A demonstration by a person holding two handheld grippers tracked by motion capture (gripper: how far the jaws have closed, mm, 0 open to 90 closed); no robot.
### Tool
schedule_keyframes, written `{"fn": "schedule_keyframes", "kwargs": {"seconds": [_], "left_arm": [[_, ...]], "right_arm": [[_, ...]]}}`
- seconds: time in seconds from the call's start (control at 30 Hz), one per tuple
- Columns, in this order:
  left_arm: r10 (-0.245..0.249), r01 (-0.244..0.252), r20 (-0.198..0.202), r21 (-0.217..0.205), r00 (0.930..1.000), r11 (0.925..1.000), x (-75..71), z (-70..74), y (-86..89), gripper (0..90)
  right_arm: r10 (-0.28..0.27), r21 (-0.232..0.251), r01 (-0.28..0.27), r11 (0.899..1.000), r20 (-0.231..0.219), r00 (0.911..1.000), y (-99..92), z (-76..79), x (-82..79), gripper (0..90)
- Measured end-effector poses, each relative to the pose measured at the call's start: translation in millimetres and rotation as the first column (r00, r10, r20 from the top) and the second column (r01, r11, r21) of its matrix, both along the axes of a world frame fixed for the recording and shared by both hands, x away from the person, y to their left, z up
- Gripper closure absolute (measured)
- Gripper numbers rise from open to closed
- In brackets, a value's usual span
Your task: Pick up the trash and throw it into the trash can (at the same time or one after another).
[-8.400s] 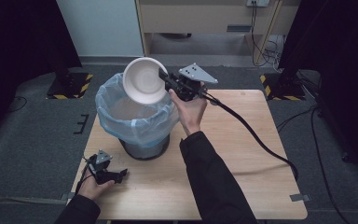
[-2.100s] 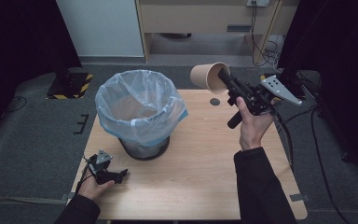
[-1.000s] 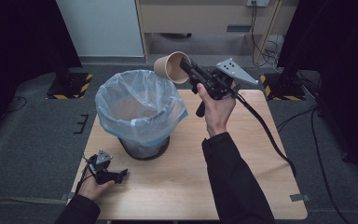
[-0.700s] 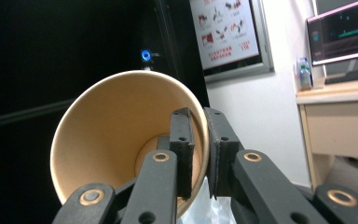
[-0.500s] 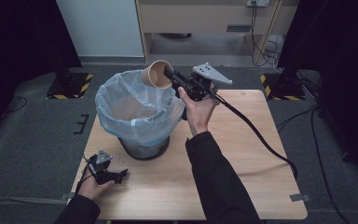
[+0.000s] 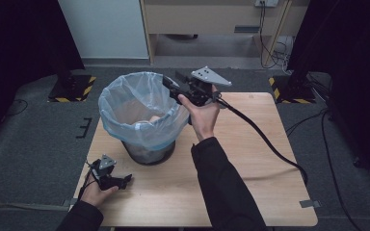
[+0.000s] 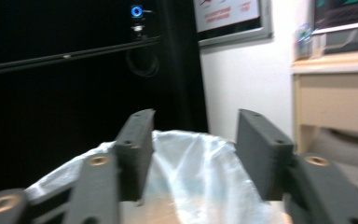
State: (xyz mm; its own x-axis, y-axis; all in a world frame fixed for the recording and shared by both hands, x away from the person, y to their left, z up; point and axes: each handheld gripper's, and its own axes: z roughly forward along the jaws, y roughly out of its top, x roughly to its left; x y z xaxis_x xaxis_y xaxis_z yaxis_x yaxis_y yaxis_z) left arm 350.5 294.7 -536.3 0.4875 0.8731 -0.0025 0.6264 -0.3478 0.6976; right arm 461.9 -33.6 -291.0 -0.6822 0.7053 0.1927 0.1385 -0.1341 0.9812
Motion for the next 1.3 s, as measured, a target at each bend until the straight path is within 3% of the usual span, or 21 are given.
{"fn": "schedule_keyframes", "kwargs": {"seconds": [0.07,0.13,0.2,0.33,0.5,0.6,0.63,0.67,0.77,0.97,1.07,1.13,1.2,1.3], "left_arm": [[0.0,0.0,0.0,0.0,1.0,1.0,0.0,0.0,0.0,0.0],[0.0,0.0,0.0,0.0,1.0,1.0,0.0,0.0,0.0,0.0],[0.0,0.0,0.0,0.0,1.0,1.0,0.0,0.0,0.0,0.0],[-0.001,0.001,-0.002,0.001,1.0,1.0,0.0,0.1,0.1,0.0],[-0.001,0.001,-0.001,0.002,1.0,1.0,-0.1,0.1,0.1,0.0],[-0.001,0.001,-0.001,0.001,1.0,1.0,-0.1,0.1,0.1,0.0],[-0.001,0.001,-0.001,0.001,1.0,1.0,-0.1,0.1,0.1,0.0],[-0.001,0.001,-0.001,0.002,1.0,1.0,-0.1,0.1,0.1,0.0],[0.0,0.0,-0.001,0.001,1.0,1.0,-0.1,0.1,0.0,0.0],[0.0,0.0,-0.001,0.001,1.0,1.0,-0.1,0.1,0.0,0.0],[0.0,0.0,-0.001,0.001,1.0,1.0,-0.1,0.1,0.1,0.0],[-0.001,0.001,-0.001,0.001,1.0,1.0,-0.1,0.1,0.1,0.0],[-0.001,0.001,-0.001,0.002,1.0,1.0,0.0,0.1,0.1,0.0],[-0.001,0.001,-0.002,0.001,1.0,1.0,0.0,0.1,0.2,0.0]], "right_arm": [[-0.041,-0.044,0.041,0.998,0.014,0.9991,-10.7,7.5,-3.0,36.0],[-0.07,-0.032,0.07,0.997,0.016,0.9974,-24.6,6.8,-5.5,33.6],[-0.093,-0.029,0.093,0.995,-0.01,0.9956,-41.3,-0.4,-6.7,31.1],[-0.139,-0.084,0.134,0.987,-0.056,0.9887,-74.1,-25.9,-10.2,28.6],[-0.151,-0.127,0.134,0.983,-0.136,0.9793,-108.8,-67.5,-21.1,26.9],[-0.167,-0.171,0.134,0.976,-0.196,0.9662,-129.7,-95.3,-30.7,26.6],[-0.167,-0.171,0.134,0.976,-0.196,0.9662,-129.7,-95.3,-30.7,26.6],[-0.182,-0.243,0.12,0.963,-0.252,0.9504,-147.2,-118.9,-39.3,26.1],[-0.196,-0.316,0.095,0.944,-0.306,0.9318,-164.2,-142.3,-49.6,25.8],[-0.221,-0.387,0.055,0.92,-0.399,0.8899,-202.4,-194.8,-72.0,24.0],[-0.239,-0.438,0.017,0.899,-0.456,0.8571,-215.4,-211.9,-77.4,22.4],[-0.263,-0.487,0.01,0.873,-0.455,0.8509,-221.6,-217.1,-78.7,21.3],[-0.293,-0.531,0.02,0.847,-0.436,0.8512,-227.9,-216.1,-78.8,19.1],[-0.318,-0.54,0.052,0.84,-0.414,0.8527,-237.4,-213.7,-80.5,18.0]]}}
